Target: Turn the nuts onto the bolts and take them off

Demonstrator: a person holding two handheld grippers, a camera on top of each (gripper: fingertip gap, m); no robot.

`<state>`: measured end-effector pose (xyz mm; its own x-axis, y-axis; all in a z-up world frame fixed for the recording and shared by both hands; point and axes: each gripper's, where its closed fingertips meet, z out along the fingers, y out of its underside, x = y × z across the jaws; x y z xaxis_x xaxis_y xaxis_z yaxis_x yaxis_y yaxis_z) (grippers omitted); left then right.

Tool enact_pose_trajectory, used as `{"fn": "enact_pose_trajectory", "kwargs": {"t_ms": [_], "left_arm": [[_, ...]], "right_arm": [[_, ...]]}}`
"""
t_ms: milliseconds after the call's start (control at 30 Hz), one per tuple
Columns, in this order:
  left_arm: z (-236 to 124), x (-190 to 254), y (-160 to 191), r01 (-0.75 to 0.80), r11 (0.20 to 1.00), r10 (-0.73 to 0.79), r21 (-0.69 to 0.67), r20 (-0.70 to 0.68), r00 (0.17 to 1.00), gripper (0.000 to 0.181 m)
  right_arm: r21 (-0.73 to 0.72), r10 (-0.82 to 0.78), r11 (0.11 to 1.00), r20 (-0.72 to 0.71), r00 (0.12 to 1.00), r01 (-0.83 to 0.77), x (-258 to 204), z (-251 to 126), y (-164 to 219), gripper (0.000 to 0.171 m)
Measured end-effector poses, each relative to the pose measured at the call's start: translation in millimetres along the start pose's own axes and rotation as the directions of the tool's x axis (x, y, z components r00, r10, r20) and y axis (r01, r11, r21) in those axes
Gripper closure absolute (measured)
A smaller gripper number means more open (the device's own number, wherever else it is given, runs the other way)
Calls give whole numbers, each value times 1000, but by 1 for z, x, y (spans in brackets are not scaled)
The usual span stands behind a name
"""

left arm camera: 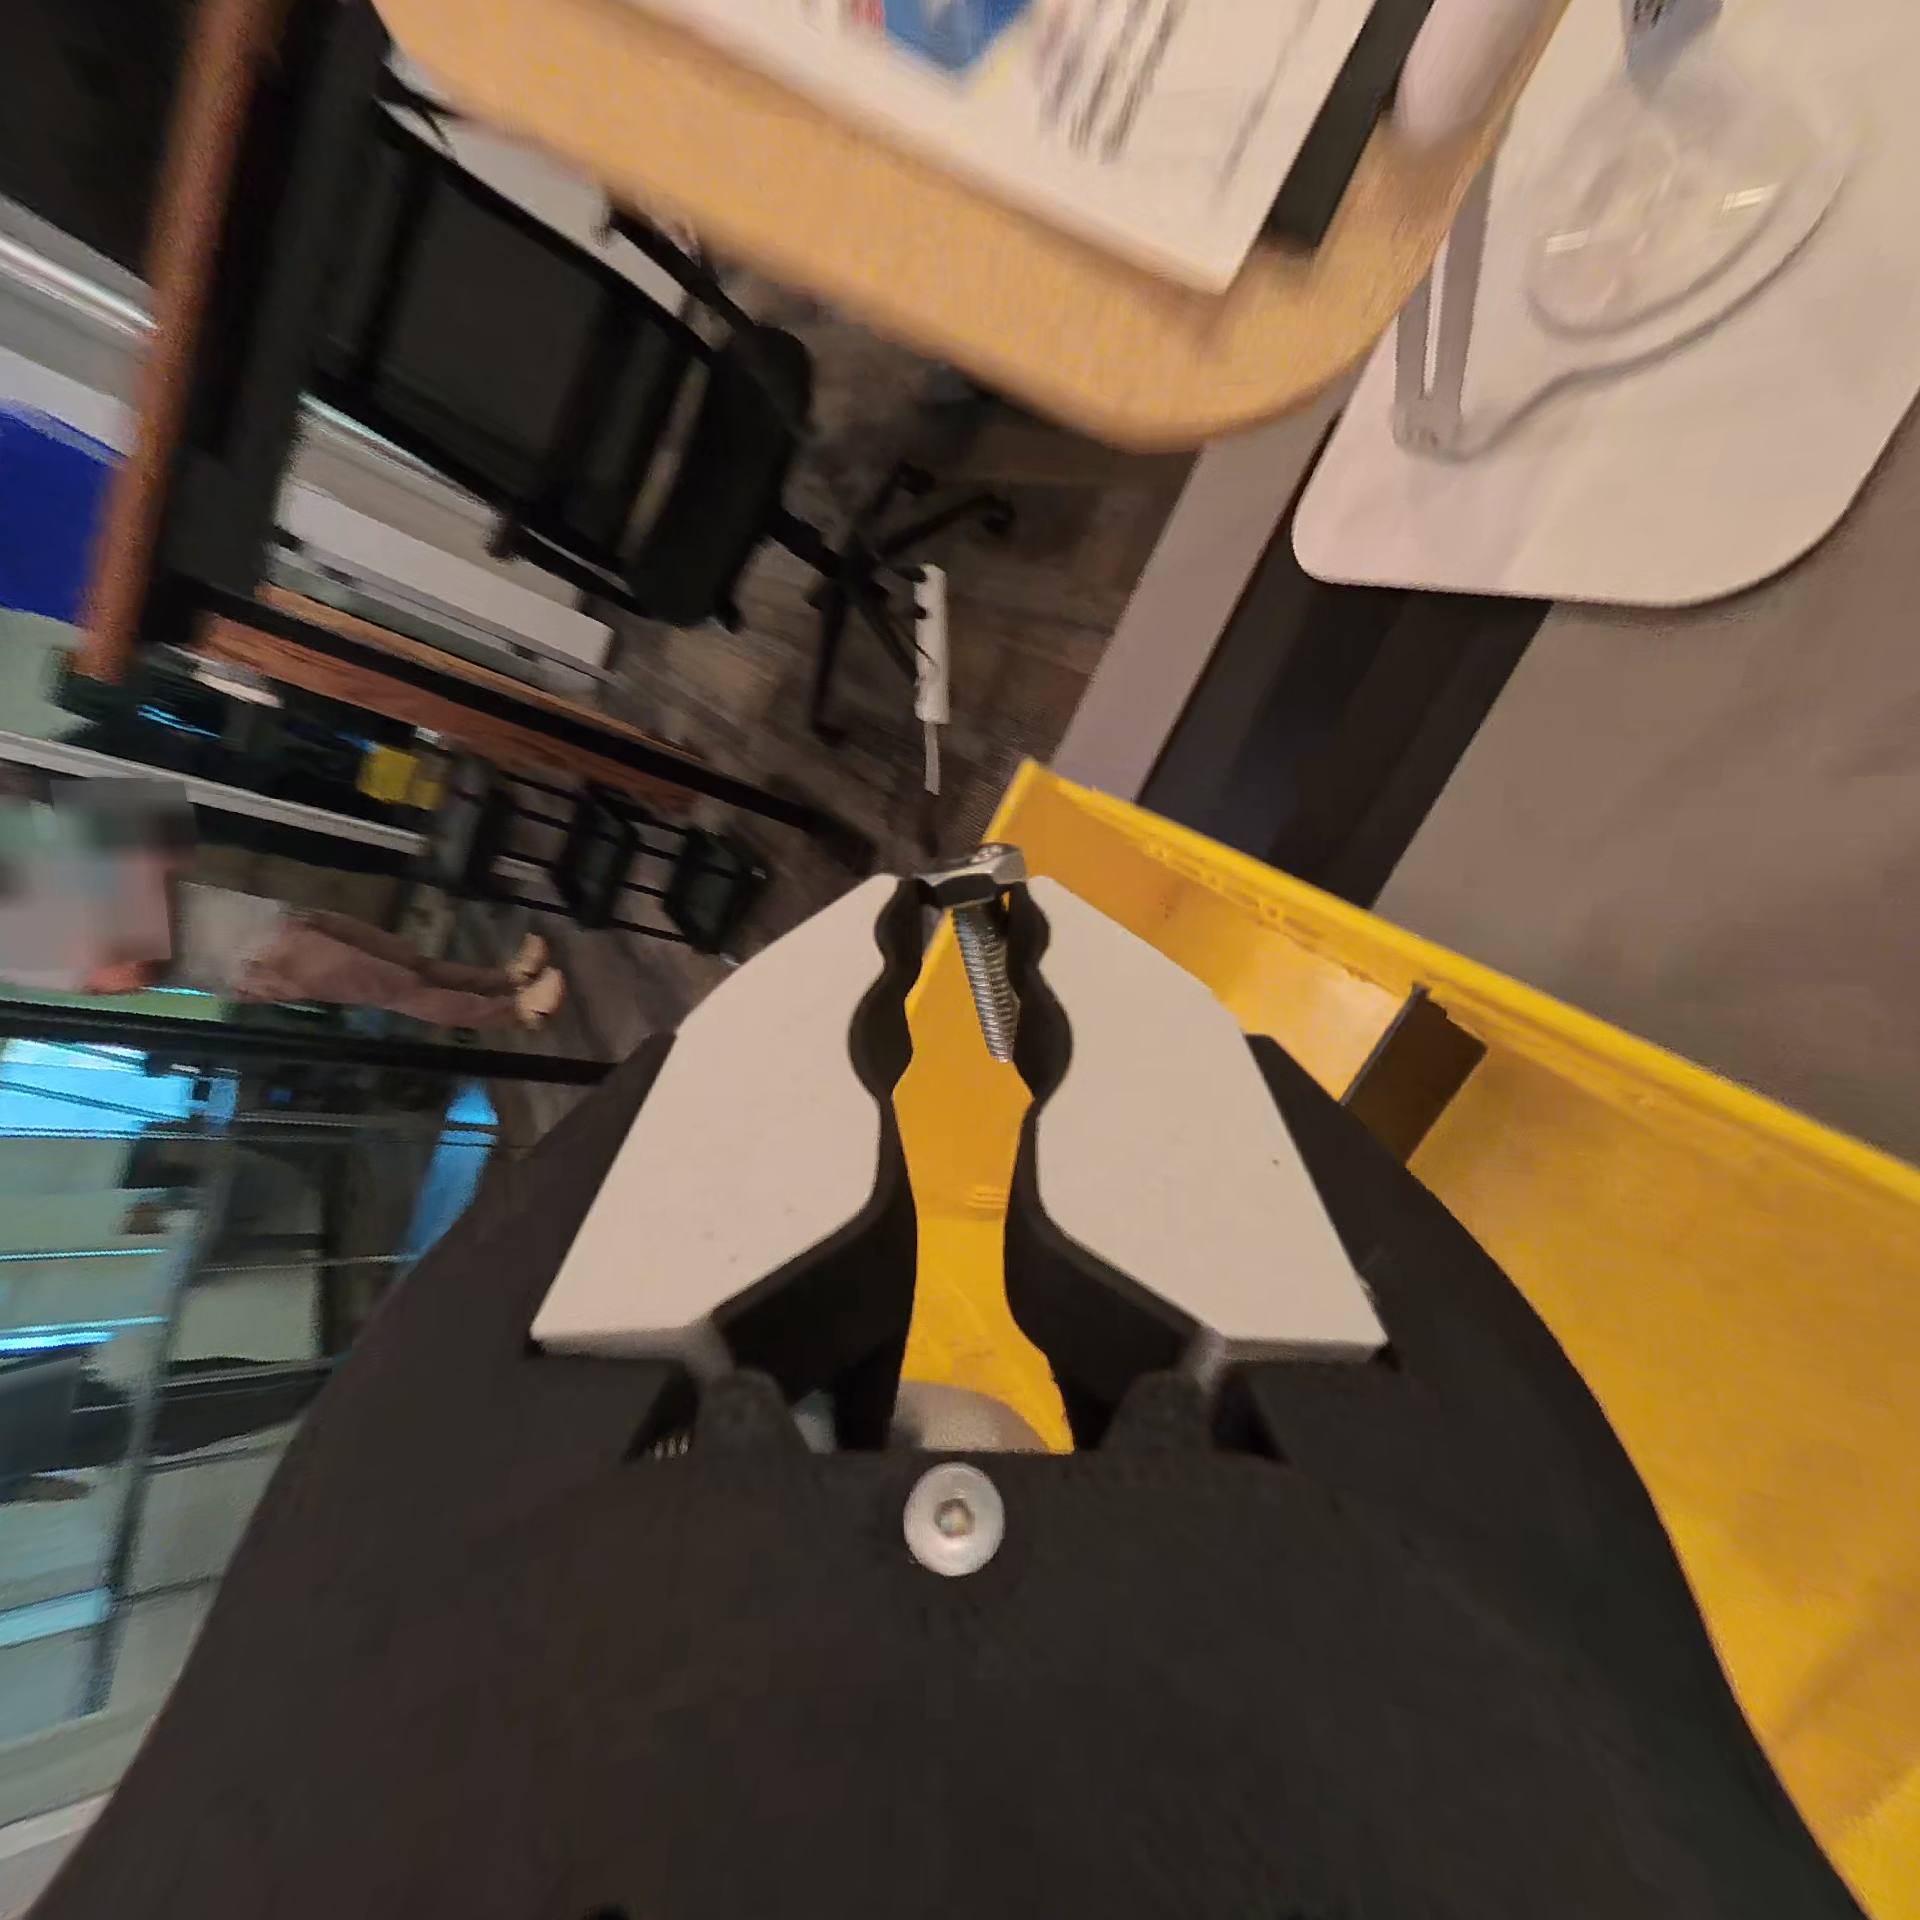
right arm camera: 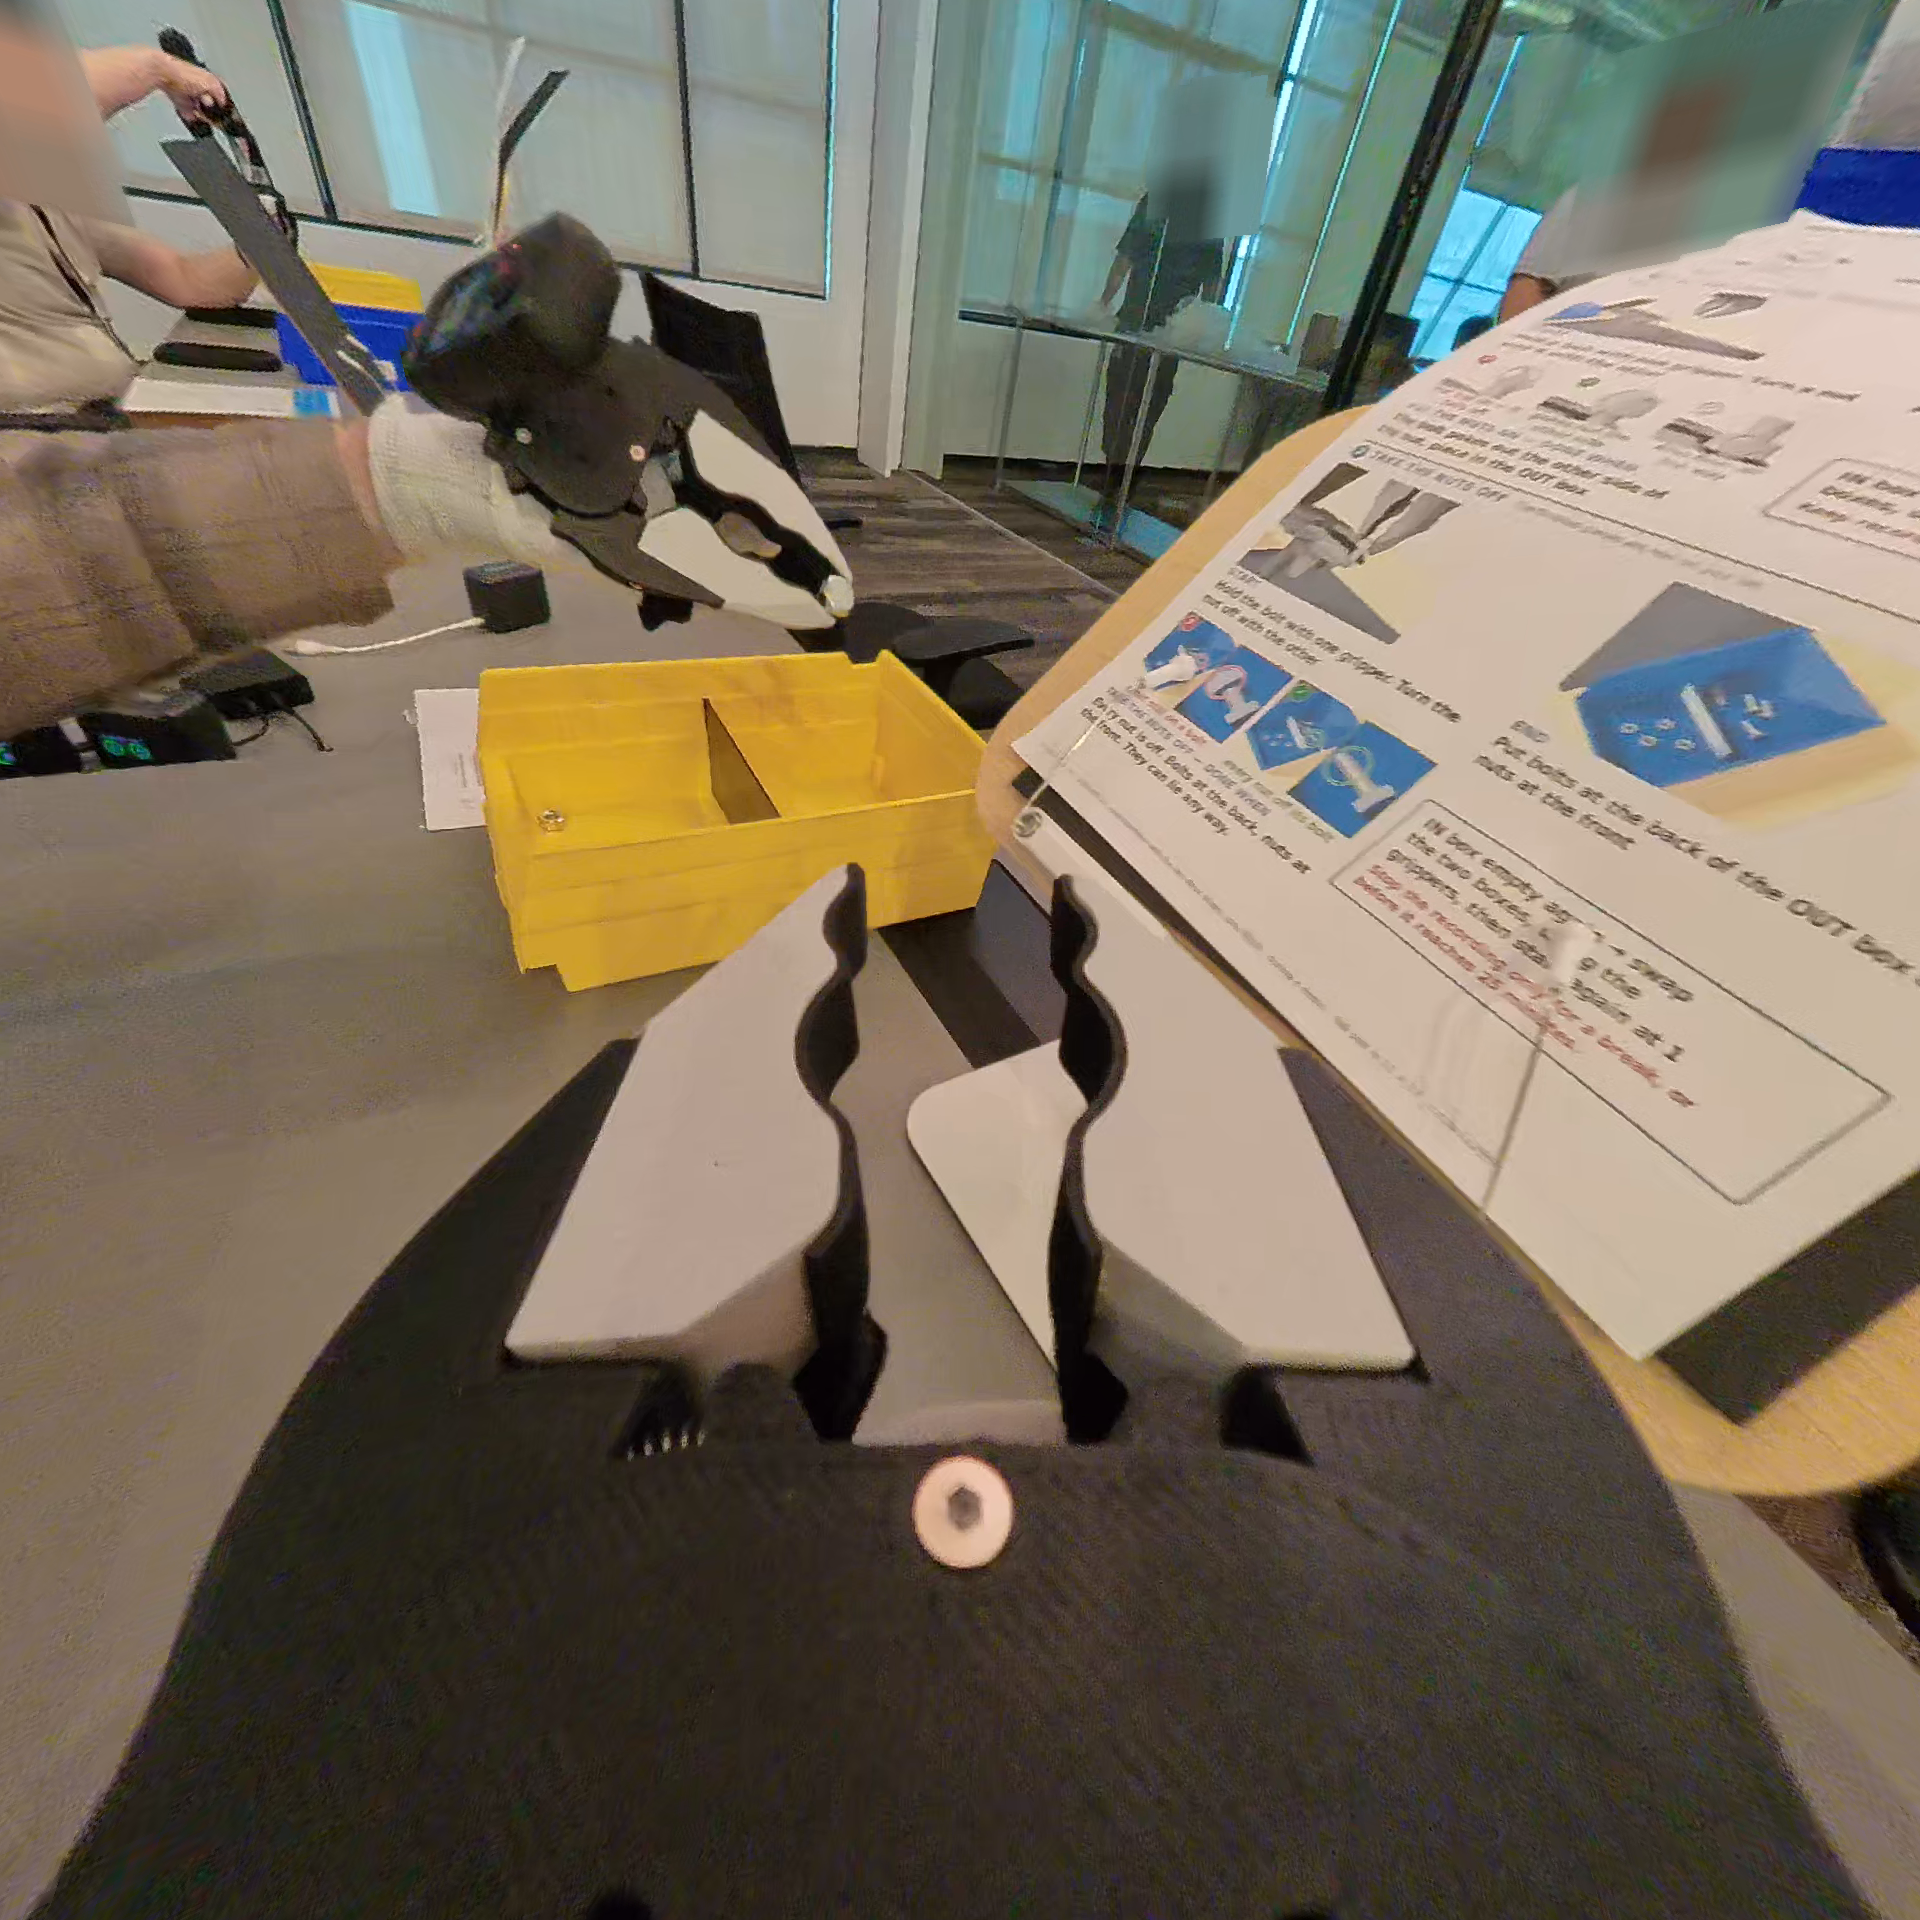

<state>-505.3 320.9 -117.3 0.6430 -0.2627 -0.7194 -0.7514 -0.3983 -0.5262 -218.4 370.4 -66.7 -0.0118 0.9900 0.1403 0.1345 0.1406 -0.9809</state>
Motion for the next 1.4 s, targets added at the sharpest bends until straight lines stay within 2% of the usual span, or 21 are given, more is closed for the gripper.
{"fn": "enact_pose_trajectory", "kwargs": {"t_ms": [133, 267, 433, 600, 667, 767, 867, 1000, 1067, 1133, 1233, 1400], "left_arm": [[-38, 13, -58, -169, 983, 155, 73, 171, 973, 165], [-61, 44, -113, -300, 944, 253, 137, 283, 925, 165], [-66, 87, -149, -478, 869, 424, 127, 309, 852, 165], [-73, 109, -183, -556, 812, 487, 176, 321, 812, 165], [-73, 114, -189, -580, 796, 515, 174, 308, 800, 165], [-72, 118, -199, -587, 789, 520, 182, 309, 796, 165], [-75, 117, -205, -582, 788, 506, 201, 327, 798, 165], [-80, 115, -211, -582, 787, 502, 204, 338, 796, 164], [-88, 109, -213, -552, 802, 457, 229, 360, 813, 143], [-93, 104, -208, -479, 841, 392, 251, 328, 859, 135], [-92, 107, -200, -432, 860, 352, 271, 298, 887, 142], [-89, 120, -199, -392, 864, 332, 315, 229, 915, 157]], "right_arm": [[65, 80, 994, 58, 995, -84, -27, 28, -9, 137], [127, 125, 981, 149, 981, -145, -61, 50, -16, 142], [163, 165, 969, 144, 976, -187, -75, 62, -21, 135], [137, 184, 969, 140, 973, -204, -76, 63, -19, 137], [147, 206, 962, 166, 964, -231, -77, 62, -21, 137], [132, 174, 971, 171, 970, -198, -79, 61, -19, 154], [170, 176, 963, 193, 965, -209, -77, 56, -24, 155], [224, 245, 924, 280, 928, -312, -77, 50, -32, 155], [260, 293, 883, 342, 893, -390, -72, 45, -36, 155], [266, 344, 837, 423, 838, -478, -68, 39, -38, 155], [239, 350, 810, 536, 768, -536, -72, 33, -35, 155], [191, 344, 820, 588, 732, -539, -82, 36, -26, 155]]}}
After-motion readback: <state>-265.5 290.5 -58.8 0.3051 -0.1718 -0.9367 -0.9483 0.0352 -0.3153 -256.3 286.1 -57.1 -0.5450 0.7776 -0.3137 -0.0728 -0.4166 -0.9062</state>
